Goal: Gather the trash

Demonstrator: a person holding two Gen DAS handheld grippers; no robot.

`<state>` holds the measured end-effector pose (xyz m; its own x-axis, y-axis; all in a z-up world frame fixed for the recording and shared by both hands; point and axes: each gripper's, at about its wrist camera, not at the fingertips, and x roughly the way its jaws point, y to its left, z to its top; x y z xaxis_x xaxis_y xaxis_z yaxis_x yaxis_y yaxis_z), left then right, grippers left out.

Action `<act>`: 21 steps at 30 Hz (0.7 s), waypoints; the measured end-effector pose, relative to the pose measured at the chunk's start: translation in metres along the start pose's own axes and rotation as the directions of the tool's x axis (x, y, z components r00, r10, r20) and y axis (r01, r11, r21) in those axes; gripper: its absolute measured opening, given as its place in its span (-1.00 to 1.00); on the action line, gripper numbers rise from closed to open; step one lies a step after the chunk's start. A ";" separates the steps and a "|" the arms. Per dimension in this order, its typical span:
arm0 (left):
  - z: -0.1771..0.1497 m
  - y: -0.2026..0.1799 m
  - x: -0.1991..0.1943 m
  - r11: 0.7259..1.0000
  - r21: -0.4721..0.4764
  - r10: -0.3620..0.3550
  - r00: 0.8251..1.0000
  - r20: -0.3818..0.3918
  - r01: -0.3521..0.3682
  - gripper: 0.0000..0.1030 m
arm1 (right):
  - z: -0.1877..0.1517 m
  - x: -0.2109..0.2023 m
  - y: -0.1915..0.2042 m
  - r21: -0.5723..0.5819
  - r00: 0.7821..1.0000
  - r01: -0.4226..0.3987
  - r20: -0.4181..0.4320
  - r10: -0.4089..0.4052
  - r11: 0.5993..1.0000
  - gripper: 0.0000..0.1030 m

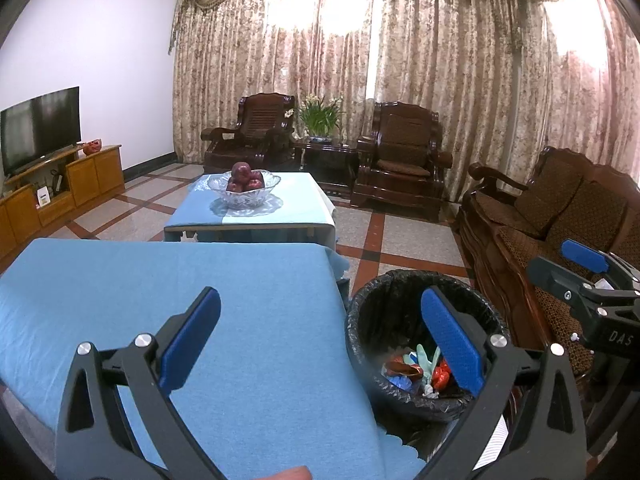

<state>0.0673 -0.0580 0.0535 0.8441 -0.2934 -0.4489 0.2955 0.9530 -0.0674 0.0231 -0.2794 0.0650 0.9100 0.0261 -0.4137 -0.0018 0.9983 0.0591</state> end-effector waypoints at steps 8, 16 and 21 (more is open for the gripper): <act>0.000 -0.001 0.000 1.000 0.000 0.001 1.000 -0.001 -0.001 0.89 | 0.000 0.000 0.001 0.000 1.000 0.000 -0.002 0.000 1.000 0.88; -0.004 0.007 -0.002 1.000 0.000 -0.005 1.000 -0.005 0.005 0.89 | 0.000 0.000 0.002 0.000 1.000 0.000 -0.001 0.000 1.000 0.88; -0.006 0.008 -0.002 1.000 -0.003 -0.002 1.000 -0.008 0.002 0.89 | 0.000 0.000 0.002 0.000 1.000 -0.001 -0.003 0.001 1.000 0.88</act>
<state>0.0659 -0.0490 0.0486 0.8396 -0.2950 -0.4561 0.2960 0.9525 -0.0712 0.0235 -0.2778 0.0652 0.9090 0.0270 -0.4160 -0.0022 0.9982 0.0598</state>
